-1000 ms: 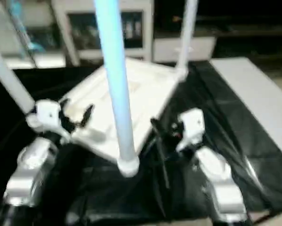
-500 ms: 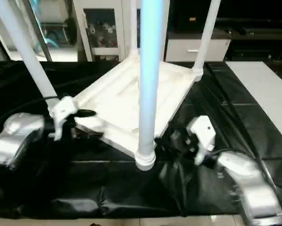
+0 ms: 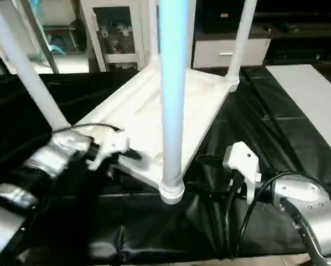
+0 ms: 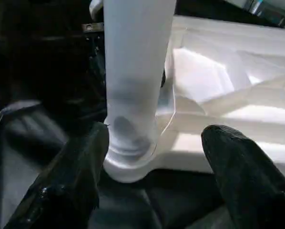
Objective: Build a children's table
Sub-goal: Rotate table base
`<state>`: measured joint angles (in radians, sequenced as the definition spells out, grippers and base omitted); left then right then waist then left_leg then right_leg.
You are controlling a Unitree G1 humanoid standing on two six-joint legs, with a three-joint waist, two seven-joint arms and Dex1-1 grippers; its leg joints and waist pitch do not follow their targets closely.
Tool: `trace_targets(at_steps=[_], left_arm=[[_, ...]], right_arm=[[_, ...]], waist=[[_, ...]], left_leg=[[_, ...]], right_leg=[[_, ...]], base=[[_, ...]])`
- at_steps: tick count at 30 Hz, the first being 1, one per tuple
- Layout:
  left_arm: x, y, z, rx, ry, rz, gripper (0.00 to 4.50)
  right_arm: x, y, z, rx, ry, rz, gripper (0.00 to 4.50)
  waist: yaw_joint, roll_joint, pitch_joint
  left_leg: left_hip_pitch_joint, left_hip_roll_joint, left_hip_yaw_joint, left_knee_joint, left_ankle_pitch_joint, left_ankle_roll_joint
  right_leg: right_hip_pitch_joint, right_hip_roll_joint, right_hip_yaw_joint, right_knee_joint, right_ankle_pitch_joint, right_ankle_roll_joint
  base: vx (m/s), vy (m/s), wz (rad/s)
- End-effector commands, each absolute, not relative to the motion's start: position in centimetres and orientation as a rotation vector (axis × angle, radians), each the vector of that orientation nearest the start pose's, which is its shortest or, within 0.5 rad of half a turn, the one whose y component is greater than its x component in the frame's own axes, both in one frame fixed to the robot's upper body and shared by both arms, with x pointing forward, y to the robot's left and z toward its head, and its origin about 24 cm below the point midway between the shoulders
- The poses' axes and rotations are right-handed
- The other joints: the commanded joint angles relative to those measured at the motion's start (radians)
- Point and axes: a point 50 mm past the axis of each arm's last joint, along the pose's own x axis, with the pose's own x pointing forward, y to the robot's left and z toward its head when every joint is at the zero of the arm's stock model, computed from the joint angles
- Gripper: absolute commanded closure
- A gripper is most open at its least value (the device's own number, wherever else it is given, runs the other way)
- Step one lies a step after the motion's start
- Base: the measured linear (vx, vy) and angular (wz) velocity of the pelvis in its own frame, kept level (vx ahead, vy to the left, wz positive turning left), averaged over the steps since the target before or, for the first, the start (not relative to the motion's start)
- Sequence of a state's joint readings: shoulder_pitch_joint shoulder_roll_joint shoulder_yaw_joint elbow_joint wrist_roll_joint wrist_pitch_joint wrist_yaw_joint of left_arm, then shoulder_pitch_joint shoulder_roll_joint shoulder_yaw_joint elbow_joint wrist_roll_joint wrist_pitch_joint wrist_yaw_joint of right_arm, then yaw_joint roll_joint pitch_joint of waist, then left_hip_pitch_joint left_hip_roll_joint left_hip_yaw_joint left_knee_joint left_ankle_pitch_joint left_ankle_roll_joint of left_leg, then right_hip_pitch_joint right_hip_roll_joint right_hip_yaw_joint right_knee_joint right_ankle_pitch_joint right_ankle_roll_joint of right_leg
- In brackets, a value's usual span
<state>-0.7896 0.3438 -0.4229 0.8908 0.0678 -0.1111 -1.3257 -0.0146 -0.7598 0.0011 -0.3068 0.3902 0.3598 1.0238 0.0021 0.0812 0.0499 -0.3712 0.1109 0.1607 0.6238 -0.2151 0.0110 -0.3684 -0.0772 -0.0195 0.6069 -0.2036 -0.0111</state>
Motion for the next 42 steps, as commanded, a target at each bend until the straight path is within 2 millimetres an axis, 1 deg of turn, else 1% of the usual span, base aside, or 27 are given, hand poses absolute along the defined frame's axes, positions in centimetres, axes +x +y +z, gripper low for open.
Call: trace_targets(at_steps=[1, 3, 4, 5, 6, 7, 8, 9, 11, 13, 16, 17, 18, 19, 20, 21, 24, 27, 29, 30, 32, 33, 35, 39, 40, 41, 42], left_arm=[[33.2, 12.0, 5.7, 0.611, 0.516, -1.549, 0.40], [33.2, 11.7, 5.5, 0.615, 0.521, -1.562, 0.45], [33.3, 11.5, 5.5, 0.624, 0.519, -1.563, 0.59], [33.4, 11.4, 5.5, 0.633, 0.515, -1.561, 0.59], [33.5, 11.3, 5.5, 0.640, 0.507, -1.553, 0.75], [33.9, 11.1, 5.6, 0.638, 0.468, -1.519, 0.81], [33.9, 11.0, 5.6, 0.634, 0.458, -1.513, 0.81], [33.9, 11.0, 5.6, 0.632, 0.458, -1.513, 0.92], [34.1, 10.9, 5.7, 0.606, 0.459, -1.511, 1.20], [34.1, 10.8, 5.8, 0.606, 0.461, -1.517, 1.24], [34.1, 10.5, 5.9, 0.616, 0.479, -1.546, 1.65], [34.1, 10.5, 5.9, 0.625, 0.484, -1.554, 1.65], [34.1, 10.5, 5.8, 0.640, 0.488, -1.559, 1.69], [34.1, 10.4, 5.7, 0.653, 0.491, -1.562, 1.72], [34.1, 10.4, 5.6, 0.660, 0.492, -1.562, 1.72], [34.0, 10.4, 5.5, 0.663, 0.493, -1.561, 1.96], [34.0, 10.5, 5.5, 0.653, 0.506, -1.568, 2.13], [33.9, 10.8, 5.4, 0.644, 0.537, -1.581, 2.52], [33.8, 11.0, 5.2, 0.633, 0.562, -1.587, 2.57], [33.8, 11.1, 5.1, 0.626, 0.568, -1.587, 2.61], [33.7, 11.1, 4.9, 0.619, 0.573, -1.584, 2.92], [33.6, 11.2, 4.8, 0.618, 0.575, -1.582, 2.92], [33.6, 11.3, 4.6, 0.614, 0.582, -1.570, 3.17], [33.6, 12.1, 4.1, 0.581, 0.602, -1.507, 3.42], [33.6, 12.4, 4.0, 0.565, 0.615, -1.484, 3.49], [33.6, 12.4, 4.0, 0.565, 0.615, -1.484, 3.55], [33.5, 12.9, 3.8, 0.558, 0.629, -1.460, 3.59]], right_arm=[[22.0, -20.2, 11.5, -0.328, 0.265, 1.146, 1.02], [21.9, -20.2, 11.6, -0.334, 0.270, 1.153, 1.02], [21.8, -20.2, 11.6, -0.336, 0.273, 1.160, 1.02], [21.8, -20.1, 11.6, -0.338, 0.276, 1.168, 1.02], [21.8, -20.0, 11.6, -0.339, 0.277, 1.174, 1.02], [21.9, -19.8, 11.5, -0.338, 0.279, 1.184, 1.02], [21.9, -19.7, 11.4, -0.339, 0.279, 1.188, 1.02], [21.9, -19.7, 11.4, -0.338, 0.280, 1.188, 1.02], [21.9, -19.5, 11.2, -0.339, 0.284, 1.196, 1.02], [21.9, -19.4, 11.1, -0.339, 0.288, 1.200, 1.02], [21.7, -19.4, 10.9, -0.340, 0.296, 1.205, 1.02], [21.6, -19.4, 10.9, -0.342, 0.297, 1.208, 1.02], [21.6, -19.4, 10.9, -0.342, 0.298, 1.209, 1.02], [21.6, -19.4, 10.9, -0.343, 0.298, 1.209, 1.02], [21.7, -19.4, 10.8, -0.343, 0.299, 1.209, 1.02], [21.7, -19.4, 10.8, -0.344, 0.299, 1.210, 1.02], [21.6, -19.2, 10.7, -0.336, 0.297, 1.221, 1.02], [21.4, -18.9, 10.5, -0.330, 0.300, 1.237, 1.02], [21.3, -18.8, 10.4, -0.331, 0.299, 1.238, 1.02], [21.4, -18.7, 10.4, -0.329, 0.297, 1.235, 1.02], [21.4, -18.7, 10.3, -0.327, 0.295, 1.233, 1.02], [21.5, -18.7, 10.3, -0.326, 0.293, 1.230, 1.02], [21.5, -18.6, 10.3, -0.325, 0.291, 1.229, 1.02], [21.5, -18.4, 10.2, -0.318, 0.286, 1.229, 1.02], [21.5, -18.3, 10.1, -0.315, 0.284, 1.229, 1.02], [21.5, -18.3, 10.1, -0.315, 0.284, 1.229, 1.02], [21.5, -18.3, 10.1, -0.313, 0.282, 1.228, 1.02]], waist=[[0.002, -0.016, -0.060], [0.000, -0.017, -0.058], [0.000, -0.030, -0.054], [0.001, -0.027, -0.053], [0.000, -0.037, -0.052], [0.004, -0.030, -0.052], [0.003, -0.029, -0.052], [0.002, -0.031, -0.050], [0.002, -0.030, -0.052], [0.003, -0.030, -0.054], [0.006, -0.032, -0.055], [0.006, -0.032, -0.056], [0.007, -0.029, -0.054], [0.006, -0.030, -0.053], [0.006, -0.026, -0.053], [0.005, -0.025, -0.053], [0.006, -0.026, -0.052], [0.005, -0.028, -0.052], [0.006, -0.027, -0.051], [0.005, -0.027, -0.053], [0.005, -0.028, -0.053], [0.005, -0.027, -0.053], [0.005, -0.027, -0.054], [0.006, -0.027, -0.054], [0.005, -0.027, -0.054], [0.006, -0.024, -0.054], [0.003, -0.028, -0.052]], left_leg=[[0.011, 0.113, -0.043, -0.084, -0.189, 0.124], [0.012, 0.114, -0.044, -0.086, -0.217, 0.113], [0.014, 0.112, -0.041, -0.087, -0.247, 0.101], [0.015, 0.112, -0.040, -0.087, -0.253, 0.094], [0.017, 0.112, -0.036, -0.087, -0.272, 0.085], [0.018, 0.113, -0.037, -0.087, -0.275, 0.075], [0.019, 0.114, -0.037, -0.089, -0.277, 0.071], [0.015, 0.116, -0.039, -0.092, -0.277, 0.070], [0.014, 0.116, -0.038, -0.093, -0.270, 0.071], [0.014, 0.116, -0.036, -0.091, -0.246, 0.082], [0.011, 0.116, -0.034, -0.089, -0.217, 0.099], [0.011, 0.117, -0.035, -0.089, -0.214, 0.100], [0.012, 0.118, -0.035, -0.090, -0.218, 0.102], [0.011, 0.117, -0.035, -0.090, -0.225, 0.103], [0.012, 0.119, -0.036, -0.093, -0.233, 0.100], [0.012, 0.119, -0.037, -0.092, -0.236, 0.099], [0.012, 0.120, -0.037, -0.095, -0.249, 0.089], [0.012, 0.119, -0.036, -0.095, -0.247, 0.090], [0.012, 0.120, -0.036, -0.096, -0.244, 0.090], [0.012, 0.121, -0.037, -0.096, -0.241, 0.091], [0.012, 0.122, -0.037, -0.097, -0.231, 0.095], [0.011, 0.122, -0.037, -0.096, -0.225, 0.099], [0.011, 0.122, -0.036, -0.096, -0.213, 0.105], [0.013, 0.123, -0.035, -0.095, -0.203, 0.112], [0.011, 0.123, -0.036, -0.097, -0.203, 0.112], [0.012, 0.124, -0.037, -0.097, -0.205, 0.109], [0.010, 0.125, -0.037, -0.100, -0.213, 0.108]], right_leg=[[0.044, -0.090, 0.036, -0.070, -0.061, -0.299], [0.043, -0.090, 0.036, -0.073, -0.105, -0.297], [0.039, -0.090, 0.037, -0.081, -0.185, -0.287], [0.037, -0.091, 0.038, -0.082, -0.209, -0.282], [0.033, -0.088, 0.038, -0.088, -0.254, -0.272], [0.031, -0.090, 0.038, -0.086, -0.272, -0.265], [0.030, -0.090, 0.038, -0.085, -0.269, -0.265], [0.032, -0.090, 0.038, -0.085, -0.258, -0.263], [0.032, -0.091, 0.039, -0.083, -0.230, -0.265], [0.032, -0.092, 0.040, -0.081, -0.186, -0.273], [0.033, -0.094, 0.040, -0.079, -0.151, -0.281], [0.034, -0.094, 0.040, -0.078, -0.146, -0.282], [0.033, -0.094, 0.039, -0.079, -0.146, -0.284], [0.033, -0.093, 0.039, -0.079, -0.151, -0.284], [0.033, -0.092, 0.038, -0.080, -0.149, -0.284], [0.033, -0.092, 0.038, -0.079, -0.148, -0.285], [0.034, -0.095, 0.039, -0.080, -0.153, -0.290], [0.034, -0.096, 0.040, -0.081, -0.153, -0.290], [0.033, -0.095, 0.040, -0.081, -0.153, -0.289], [0.034, -0.096, 0.040, -0.079, -0.141, -0.292], [0.034, -0.096, 0.039, -0.078, -0.121, -0.296], [0.035, -0.097, 0.039, -0.077, -0.106, -0.300], [0.036, -0.098, 0.039, -0.075, -0.082, -0.304], [0.036, -0.098, 0.038, -0.076, -0.071, -0.307], [0.037, -0.098, 0.038, -0.076, -0.076, -0.307], [0.037, -0.099, 0.038, -0.074, -0.072, -0.308], [0.037, -0.097, 0.037, -0.075, -0.076, -0.309]], base=[[0.000, 0.000, 0.00], [0.000, 0.000, 0.00], [0.000, 0.000, 0.00], [0.000, 0.000, 0.00], [0.000, 0.000, 0.00], [0.000, 0.000, 0.00], [0.000, 0.000, 0.00], [0.000, 0.000, 0.00], [0.000, 0.000, 0.00], [0.000, 0.000, 0.00], [0.000, 0.000, 0.00], [0.000, 0.000, 0.00], [0.000, 0.000, 0.00], [0.000, 0.000, 0.00], [0.000, 0.000, 0.00], [0.000, 0.000, 0.00], [0.000, 0.000, 0.00], [0.000, 0.000, 0.00], [0.000, 0.000, 0.00], [0.000, 0.000, 0.00], [0.000, 0.000, 0.00], [0.000, 0.000, 0.00], [0.000, 0.000, 0.00], [0.000, 0.000, 0.00], [0.000, 0.000, 0.00], [0.000, 0.000, 0.00], [0.000, 0.000, 0.00]])
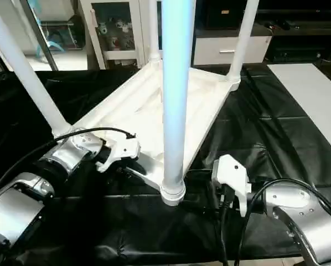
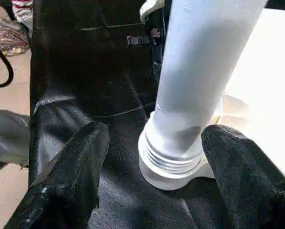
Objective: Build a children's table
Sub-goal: Rotate table base
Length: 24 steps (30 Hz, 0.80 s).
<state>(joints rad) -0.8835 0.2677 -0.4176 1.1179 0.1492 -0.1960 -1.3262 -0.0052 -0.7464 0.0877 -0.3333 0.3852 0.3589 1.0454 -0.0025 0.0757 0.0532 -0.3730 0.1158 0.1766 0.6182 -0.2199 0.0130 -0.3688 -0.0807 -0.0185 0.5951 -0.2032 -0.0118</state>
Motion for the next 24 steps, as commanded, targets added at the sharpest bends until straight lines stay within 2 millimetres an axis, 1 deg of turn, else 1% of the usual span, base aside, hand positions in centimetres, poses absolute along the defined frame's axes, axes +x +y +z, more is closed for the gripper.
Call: trace_targets(at_steps=[1, 2, 3, 4, 5, 6, 7, 8, 9, 10, 11, 12, 13, 14, 15, 16, 17, 18, 19, 20, 21, 22, 23, 24], left_arm=[[33.5, 13.4, 3.7, 0.550, 0.642, -1.433, 3.59], [33.5, 13.4, 3.7, 0.550, 0.642, -1.433, 3.66], [33.7, 14.8, 3.6, 0.510, 0.655, -1.333, 3.71], [33.7, 14.8, 3.6, 0.509, 0.655, -1.332, 3.71], [33.7, 15.3, 3.6, 0.494, 0.659, -1.301, 3.74], [33.7, 16.0, 3.5, 0.483, 0.663, -1.252, 3.78], [33.7, 16.0, 3.5, 0.483, 0.663, -1.252, 3.79], [33.6, 16.3, 3.4, 0.479, 0.665, -1.233, 3.80], [33.5, 16.9, 3.3, 0.473, 0.669, -1.193, 3.80], [33.0, 18.1, 3.0, 0.463, 0.678, -1.109, 3.83], [32.5, 19.0, 2.7, 0.455, 0.691, -1.034, 3.86], [32.5, 19.0, 2.7, 0.455, 0.691, -1.034, 3.86], [32.1, 19.5, 2.6, 0.452, 0.699, -0.978, 3.88], [31.9, 19.6, 2.5, 0.446, 0.699, -0.957, 3.89], [31.4, 19.3, 2.5, 0.433, 0.668, -0.929, 3.90], [31.2, 19.0, 2.5, 0.424, 0.645, -0.918, 3.94], [30.9, 18.1, 2.5, 0.407, 0.610, -0.934, 3.94], [30.7, 17.5, 2.6, 0.395, 0.589, -0.944, 3.97], [30.5, 16.5, 2.6, 0.377, 0.559, -0.963, 4.00], [30.5, 16.5, 2.6, 0.377, 0.559, -0.963, 4.03], [30.4, 15.5, 2.6, 0.360, 0.536, -0.970, 4.07], [30.6, 14.7, 2.6, 0.358, 0.502, -0.960, 4.12], [30.5, 14.0, 2.6, 0.346, 0.485, -0.968, 4.19], [30.5, 13.6, 2.6, 0.336, 0.473, -0.975, 4.19]], right_arm=[[21.5, -18.2, 10.1, -0.308, 0.280, 1.226, 1.02], [21.5, -18.2, 10.1, -0.308, 0.280, 1.226, 1.02], [21.5, -18.1, 9.9, -0.300, 0.276, 1.221, 1.02], [21.5, -18.1, 9.9, -0.300, 0.276, 1.221, 1.02], [21.5, -18.0, 9.9, -0.297, 0.276, 1.220, 1.02], [21.5, -18.0, 9.8, -0.293, 0.276, 1.220, 1.02], [21.5, -18.0, 9.8, -0.293, 0.276, 1.220, 1.02], [21.5, -17.9, 9.8, -0.292, 0.276, 1.221, 1.02], [21.5, -17.9, 9.7, -0.289, 0.276, 1.222, 1.02], [21.6, -17.7, 9.5, -0.283, 0.275, 1.222, 1.02], [21.7, -17.5, 9.4, -0.278, 0.272, 1.223, 1.02], [21.7, -17.5, 9.4, -0.278, 0.272, 1.223, 1.02], [21.8, -17.4, 9.4, -0.275, 0.269, 1.223, 1.02], [21.9, -17.4, 9.4, -0.274, 0.268, 1.223, 1.02], [22.0, -17.3, 9.4, -0.272, 0.265, 1.223, 1.02], [22.0, -17.2, 9.3, -0.271, 0.264, 1.223, 1.02], [22.2, -17.2, 9.3, -0.269, 0.260, 1.213, 1.02], [22.4, -17.2, 9.3, -0.268, 0.257, 1.205, 1.02], [22.6, -17.2, 9.3, -0.271, 0.252, 1.186, 1.02], [22.6, -17.2, 9.3, -0.271, 0.252, 1.186, 1.02], [22.8, -17.3, 9.2, -0.275, 0.249, 1.164, 1.02], [23.1, -17.3, 9.2, -0.279, 0.244, 1.140, 1.02], [23.3, -17.3, 9.2, -0.278, 0.238, 1.120, 1.02], [23.5, -17.3, 9.2, -0.277, 0.232, 1.104, 1.02]], waist=[[0.005, -0.021, -0.055], [0.004, -0.020, -0.053], [0.001, -0.023, -0.053], [-0.003, -0.025, -0.050], [-0.008, -0.025, -0.048], [-0.014, -0.034, -0.046], [-0.016, -0.029, -0.043], [-0.021, -0.028, -0.042], [-0.022, -0.034, -0.041], [-0.026, -0.034, -0.038], [-0.030, -0.028, -0.044], [-0.044, -0.030, -0.042], [-0.052, -0.027, -0.043], [-0.058, -0.028, -0.039], [-0.064, -0.041, -0.045], [-0.069, -0.044, -0.038], [-0.069, -0.048, -0.043], [-0.067, -0.047, -0.038], [-0.062, -0.047, -0.039], [-0.060, -0.052, -0.040], [-0.055, -0.054, -0.040], [-0.047, -0.051, -0.042], [-0.043, -0.052, -0.042], [-0.032, -0.051, -0.046]], left_leg=[[0.012, 0.121, -0.054, -0.095, -0.219, 0.103], [0.012, 0.120, -0.054, -0.096, -0.230, 0.101], [0.012, 0.119, -0.053, -0.096, -0.240, 0.094], [0.007, 0.117, -0.056, -0.097, -0.249, 0.091], [0.005, 0.115, -0.056, -0.097, -0.256, 0.088], [-0.002, 0.113, -0.060, -0.099, -0.269, 0.080], [-0.003, 0.111, -0.063, -0.101, -0.291, 0.067], [-0.002, 0.109, -0.066, -0.100, -0.317, 0.052], [-0.001, 0.111, -0.067, -0.102, -0.328, 0.045], [-0.005, 0.111, -0.070, -0.105, -0.346, 0.036], [-0.005, 0.114, -0.073, -0.105, -0.338, 0.029], [-0.018, 0.118, -0.081, -0.111, -0.334, 0.029], [-0.013, 0.117, -0.081, -0.111, -0.349, 0.024], [-0.015, 0.114, -0.081, -0.110, -0.356, 0.027], [-0.015, 0.109, -0.079, -0.104, -0.345, 0.031], [-0.027, 0.109, -0.081, -0.106, -0.322, 0.041], [-0.023, 0.110, -0.080, -0.104, -0.312, 0.046], [-0.014, 0.108, -0.075, -0.101, -0.311, 0.055], [-0.003, 0.107, -0.070, -0.098, -0.319, 0.059], [0.001, 0.108, -0.066, -0.097, -0.317, 0.060], [0.003, 0.109, -0.064, -0.097, -0.310, 0.062], [0.007, 0.110, -0.062, -0.097, -0.300, 0.063], [0.010, 0.110, -0.059, -0.097, -0.292, 0.066], [0.015, 0.109, -0.053, -0.094, -0.271, 0.072]], right_leg=[[0.037, -0.095, 0.037, -0.063, -0.085, -0.308], [0.036, -0.095, 0.037, -0.064, -0.098, -0.307], [0.037, -0.097, 0.037, -0.065, -0.116, -0.306], [0.039, -0.098, 0.037, -0.066, -0.149, -0.300], [0.038, -0.098, 0.037, -0.069, -0.173, -0.293], [0.043, -0.098, 0.035, -0.071, -0.231, -0.275], [0.041, -0.098, 0.032, -0.075, -0.310, -0.250], [0.037, -0.098, 0.032, -0.081, -0.377, -0.227], [0.035, -0.098, 0.032, -0.082, -0.397, -0.219], [0.034, -0.099, 0.028, -0.084, -0.427, -0.206], [0.038, -0.102, 0.025, -0.076, -0.399, -0.210], [0.042, -0.105, 0.019, -0.071, -0.379, -0.204], [0.037, -0.102, 0.017, -0.072, -0.378, -0.201], [0.034, -0.101, 0.017, -0.076, -0.382, -0.200], [0.035, -0.103, 0.017, -0.076, -0.386, -0.199], [0.038, -0.106, 0.016, -0.079, -0.399, -0.193], [0.037, -0.104, 0.016, -0.079, -0.402, -0.188], [0.025, -0.101, 0.018, -0.086, -0.409, -0.191], [0.018, -0.098, 0.021, -0.092, -0.418, -0.196], [0.016, -0.097, 0.023, -0.094, -0.418, -0.200], [0.013, -0.094, 0.023, -0.093, -0.406, -0.207], [0.010, -0.091, 0.023, -0.091, -0.370, -0.217], [0.010, -0.090, 0.024, -0.091, -0.349, -0.222], [0.009, -0.089, 0.025, -0.088, -0.301, -0.231]], base=[[0.000, 0.000, 0.00], [0.000, 0.000, 0.00], [0.000, 0.000, 0.00], [0.000, 0.000, 0.00], [0.000, 0.000, 0.00], [0.000, 0.000, 0.00], [-0.027, 0.001, -0.18], [0.000, 0.000, 0.00], [0.000, 0.000, 0.00], [0.000, 0.000, 0.00], [-0.001, 0.008, -0.22], [-0.001, 0.008, -0.22], [0.003, 0.002, -0.22], [0.000, 0.000, 0.00], [0.000, 0.000, 0.00], [-0.001, -0.002, -0.20], [0.000, 0.000, 0.00], [0.000, 0.000, 0.00], [0.000, 0.000, 0.00], [0.000, 0.000, 0.00], [0.000, 0.000, 0.00], [0.000, 0.000, 0.00], [0.000, 0.000, 0.00], [0.000, 0.000, 0.00]])
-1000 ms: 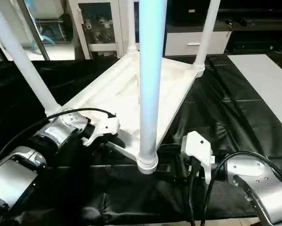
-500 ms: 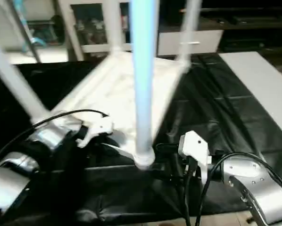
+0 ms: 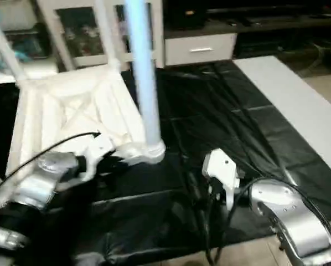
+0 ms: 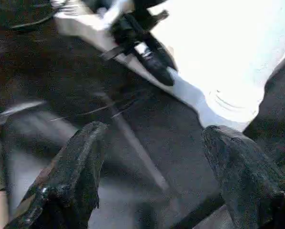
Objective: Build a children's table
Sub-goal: Rotate table base
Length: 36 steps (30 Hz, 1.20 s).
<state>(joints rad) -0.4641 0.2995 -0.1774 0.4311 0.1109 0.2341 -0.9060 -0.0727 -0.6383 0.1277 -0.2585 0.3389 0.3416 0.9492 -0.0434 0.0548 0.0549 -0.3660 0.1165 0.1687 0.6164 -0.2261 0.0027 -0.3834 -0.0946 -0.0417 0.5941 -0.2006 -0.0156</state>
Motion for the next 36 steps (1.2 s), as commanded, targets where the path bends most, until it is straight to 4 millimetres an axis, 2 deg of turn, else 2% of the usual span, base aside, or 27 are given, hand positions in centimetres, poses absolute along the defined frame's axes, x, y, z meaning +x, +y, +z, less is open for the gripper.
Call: trace_targets(at_steps=[1, 2, 3, 4, 6, 7, 9, 10, 12, 13, 14, 16, 18, 20, 23, 26, 27, 29, 32, 33, 34, 36], left_arm=[[30.5, 13.4, 2.7, 0.337, 0.467, -0.977, 4.25], [30.3, 13.0, 2.9, 0.338, 0.443, -0.985, 4.37], [30.1, 12.5, 3.1, 0.339, 0.419, -1.004, 4.42], [29.8, 12.2, 3.4, 0.351, 0.391, -1.022, 4.46], [29.4, 11.7, 3.8, 0.369, 0.344, -1.045, 4.46], [29.3, 11.6, 3.9, 0.368, 0.339, -1.032, 4.18], [29.3, 11.6, 4.0, 0.367, 0.341, -1.031, 3.91], [29.3, 11.6, 4.0, 0.365, 0.342, -1.036, 3.91], [29.7, 11.6, 4.1, 0.393, 0.326, -1.010, 3.84], [30.0, 11.6, 4.1, 0.393, 0.317, -0.991, 3.63], [30.3, 11.6, 4.2, 0.389, 0.310, -0.972, 3.63], [30.6, 11.6, 4.2, 0.387, 0.313, -0.967, 3.63], [30.8, 11.6, 4.1, 0.393, 0.325, -0.976, 3.63], [30.8, 11.5, 3.9, 0.410, 0.358, -1.012, 3.63], [31.1, 11.4, 3.7, 0.396, 0.390, -1.013, 3.63], [31.4, 11.2, 3.1, 0.399, 0.436, -1.024, 3.63], [31.5, 11.1, 3.0, 0.405, 0.444, -1.021, 3.63], [31.7, 11.0, 2.9, 0.401, 0.472, -1.018, 3.63], [32.1, 10.9, 3.1, 0.409, 0.472, -1.020, 3.63], [32.1, 10.8, 3.1, 0.411, 0.476, -1.025, 3.63], [32.1, 10.8, 3.1, 0.422, 0.488, -1.038, 3.63], [31.9, 10.9, 2.8, 0.441, 0.532, -1.082, 3.63]], right_arm=[[23.5, -17.3, 9.2, -0.276, 0.231, 1.101, 1.02], [23.6, -17.3, 9.3, -0.273, 0.224, 1.088, 1.02], [23.7, -17.3, 9.4, -0.268, 0.217, 1.072, 1.02], [23.9, -17.4, 9.4, -0.269, 0.213, 1.056, 1.02], [24.2, -17.5, 9.4, -0.265, 0.204, 1.020, 1.02], [24.4, -17.5, 9.3, -0.261, 0.199, 0.999, 1.02], [24.6, -17.6, 9.3, -0.259, 0.192, 0.969, 1.02], [24.7, -17.6, 9.3, -0.255, 0.187, 0.957, 1.02], [24.8, -17.5, 9.4, -0.243, 0.182, 0.943, 1.02], [24.8, -17.5, 9.4, -0.240, 0.181, 0.941, 1.02], [24.8, -17.5, 9.4, -0.238, 0.181, 0.940, 1.02], [24.9, -17.5, 9.4, -0.240, 0.181, 0.941, 1.02], [24.9, -17.4, 9.4, -0.242, 0.181, 0.941, 1.02], [24.9, -17.4, 9.4, -0.247, 0.180, 0.942, 1.02], [25.0, -17.4, 9.5, -0.249, 0.178, 0.940, 1.02], [25.1, -17.5, 9.6, -0.253, 0.178, 0.939, 1.02], [25.2, -17.5, 9.6, -0.255, 0.178, 0.939, 1.02], [25.2, -17.5, 9.6, -0.257, 0.176, 0.938, 1.02], [25.3, -17.6, 9.8, -0.261, 0.170, 0.931, 1.02], [25.3, -17.6, 9.8, -0.261, 0.169, 0.928, 1.02], [25.4, -17.7, 9.8, -0.261, 0.169, 0.926, 1.02], [25.3, -17.7, 9.8, -0.263, 0.169, 0.924, 1.02]], waist=[[0.018, -0.031, -0.048], [0.021, -0.030, -0.049], [0.026, -0.030, -0.052], [0.033, -0.030, -0.054], [0.035, -0.030, -0.058], [0.032, -0.032, -0.060], [0.034, -0.032, -0.064], [0.035, -0.032, -0.065], [0.039, -0.034, -0.062], [0.042, -0.035, -0.060], [0.043, -0.035, -0.059], [0.047, -0.033, -0.055], [0.046, -0.034, -0.053], [0.046, -0.034, -0.053], [0.045, -0.032, -0.054], [0.049, -0.032, -0.055], [0.050, -0.027, -0.054], [0.050, -0.030, -0.054], [0.049, -0.026, -0.054], [0.047, -0.028, -0.054], [0.047, -0.023, -0.053], [0.046, -0.022, -0.053]], left_leg=[[0.010, 0.110, -0.042, -0.092, -0.241, 0.095], [0.011, 0.111, -0.040, -0.092, -0.232, 0.100], [0.003, 0.113, -0.042, -0.092, -0.202, 0.112], [0.002, 0.114, -0.043, -0.091, -0.173, 0.125], [0.003, 0.114, -0.043, -0.090, -0.143, 0.131], [-0.001, 0.115, -0.044, -0.087, -0.103, 0.144], [0.001, 0.112, -0.042, -0.079, -0.051, 0.169], [0.000, 0.109, -0.040, -0.075, -0.035, 0.180], [0.001, 0.111, -0.039, -0.076, -0.050, 0.185], [0.000, 0.111, -0.039, -0.079, -0.077, 0.177], [0.001, 0.111, -0.038, -0.080, -0.094, 0.170], [0.006, 0.113, -0.039, -0.086, -0.158, 0.132], [0.007, 0.111, -0.040, -0.091, -0.198, 0.101], [0.008, 0.110, -0.039, -0.091, -0.205, 0.089], [0.006, 0.110, -0.040, -0.092, -0.196, 0.085], [0.010, 0.109, -0.037, -0.090, -0.194, 0.085], [0.013, 0.109, -0.036, -0.090, -0.202, 0.083], [0.013, 0.109, -0.036, -0.091, -0.209, 0.078], [0.008, 0.109, -0.038, -0.093, -0.219, 0.070], [0.006, 0.110, -0.040, -0.093, -0.224, 0.068], [0.006, 0.110, -0.040, -0.095, -0.232, 0.066], [0.010, 0.109, -0.039, -0.095, -0.256, 0.057]], right_leg=[[0.023, -0.073, 0.050, -0.084, -0.257, -0.235], [0.023, -0.073, 0.051, -0.082, -0.239, -0.238], [0.031, -0.076, 0.051, -0.075, -0.203, -0.240], [0.032, -0.077, 0.049, -0.070, -0.174, -0.240], [0.033, -0.072, 0.047, -0.063, -0.112, -0.247], [0.038, -0.075, 0.045, -0.056, -0.050, -0.254], [0.038, -0.075, 0.043, -0.049, 0.013, -0.267], [0.039, -0.076, 0.042, -0.049, 0.023, -0.272], [0.038, -0.076, 0.042, -0.053, -0.005, -0.272], [0.038, -0.075, 0.042, -0.057, -0.047, -0.266], [0.038, -0.075, 0.042, -0.059, -0.071, -0.263], [0.035, -0.072, 0.043, -0.066, -0.148, -0.246], [0.034, -0.071, 0.045, -0.069, -0.187, -0.230], [0.032, -0.071, 0.046, -0.071, -0.194, -0.222], [0.034, -0.072, 0.047, -0.069, -0.182, -0.221], [0.031, -0.073, 0.047, -0.071, -0.182, -0.226], [0.029, -0.072, 0.048, -0.073, -0.188, -0.227], [0.031, -0.072, 0.048, -0.073, -0.194, -0.229], [0.034, -0.073, 0.047, -0.073, -0.207, -0.223], [0.037, -0.075, 0.047, -0.073, -0.211, -0.221], [0.036, -0.075, 0.047, -0.074, -0.223, -0.218], [0.032, -0.073, 0.048, -0.079, -0.246, -0.212]], base=[[0.000, 0.000, 0.00], [0.000, 0.000, 0.00], [0.000, 0.000, 0.00], [0.000, 0.000, 0.00], [0.000, 0.000, 0.00], [0.000, 0.000, 0.00], [0.000, 0.000, 0.00], [0.000, 0.000, 0.00], [0.000, 0.000, 0.00], [0.000, 0.000, 0.00], [0.000, 0.000, 0.00], [0.000, 0.000, 0.00], [0.000, 0.000, 0.00], [0.000, 0.000, 0.00], [0.000, 0.000, 0.00], [0.000, 0.000, 0.00], [0.000, 0.000, 0.00], [0.000, 0.000, 0.00], [0.000, 0.000, 0.00], [0.000, 0.000, 0.00], [0.000, 0.000, 0.00], [0.000, 0.000, 0.00]])
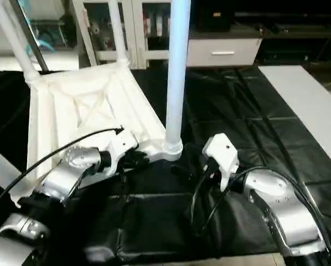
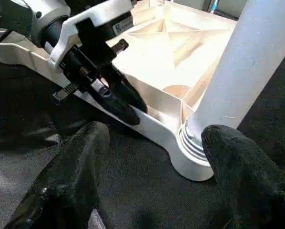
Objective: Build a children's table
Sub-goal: Rotate table base
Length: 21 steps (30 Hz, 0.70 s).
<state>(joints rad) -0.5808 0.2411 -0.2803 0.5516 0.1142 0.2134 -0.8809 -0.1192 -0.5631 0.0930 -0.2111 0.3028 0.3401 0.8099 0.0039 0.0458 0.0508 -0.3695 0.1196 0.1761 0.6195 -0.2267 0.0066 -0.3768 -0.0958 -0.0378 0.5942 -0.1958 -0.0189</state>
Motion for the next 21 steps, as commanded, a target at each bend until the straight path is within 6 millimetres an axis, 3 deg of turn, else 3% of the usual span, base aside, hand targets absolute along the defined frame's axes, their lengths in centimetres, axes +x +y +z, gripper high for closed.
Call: trace_targets(at_steps=[1, 8, 15, 21], left_arm=[[31.8, 10.9, 2.7, 0.445, 0.541, -1.097, 3.63], [32.1, 11.2, 2.8, 0.482, 0.586, -1.128, 3.63], [32.6, 11.5, 3.1, 0.447, 0.550, -1.096, 4.42], [31.3, 12.2, 1.8, 0.433, 0.615, -1.162, 4.49]], right_arm=[[25.3, -17.8, 9.8, -0.263, 0.169, 0.923, 1.02], [25.5, -18.3, 10.1, -0.274, 0.166, 0.910, 1.02], [25.5, -18.2, 10.1, -0.269, 0.161, 0.904, 1.02], [25.5, -18.4, 9.6, -0.258, 0.173, 0.894, 1.02]], waist=[[-0.001, -0.013, -0.049], [-0.002, -0.007, -0.053], [-0.004, -0.007, -0.052], [-0.007, -0.009, -0.050]], left_leg=[[0.012, 0.105, -0.048, -0.100, -0.258, 0.049], [0.010, 0.106, -0.047, -0.098, -0.226, 0.064], [0.010, 0.107, -0.049, -0.101, -0.252, 0.056], [0.006, 0.107, -0.050, -0.103, -0.270, 0.048]], right_leg=[[0.026, -0.072, 0.044, -0.079, -0.259, -0.205], [0.029, -0.073, 0.042, -0.074, -0.187, -0.227], [0.030, -0.072, 0.041, -0.076, -0.211, -0.227], [0.030, -0.076, 0.042, -0.078, -0.253, -0.216]], base=[[0.000, 0.000, 0.00], [0.000, 0.000, 0.00], [0.000, 0.000, 0.00], [0.000, 0.000, 0.00]])
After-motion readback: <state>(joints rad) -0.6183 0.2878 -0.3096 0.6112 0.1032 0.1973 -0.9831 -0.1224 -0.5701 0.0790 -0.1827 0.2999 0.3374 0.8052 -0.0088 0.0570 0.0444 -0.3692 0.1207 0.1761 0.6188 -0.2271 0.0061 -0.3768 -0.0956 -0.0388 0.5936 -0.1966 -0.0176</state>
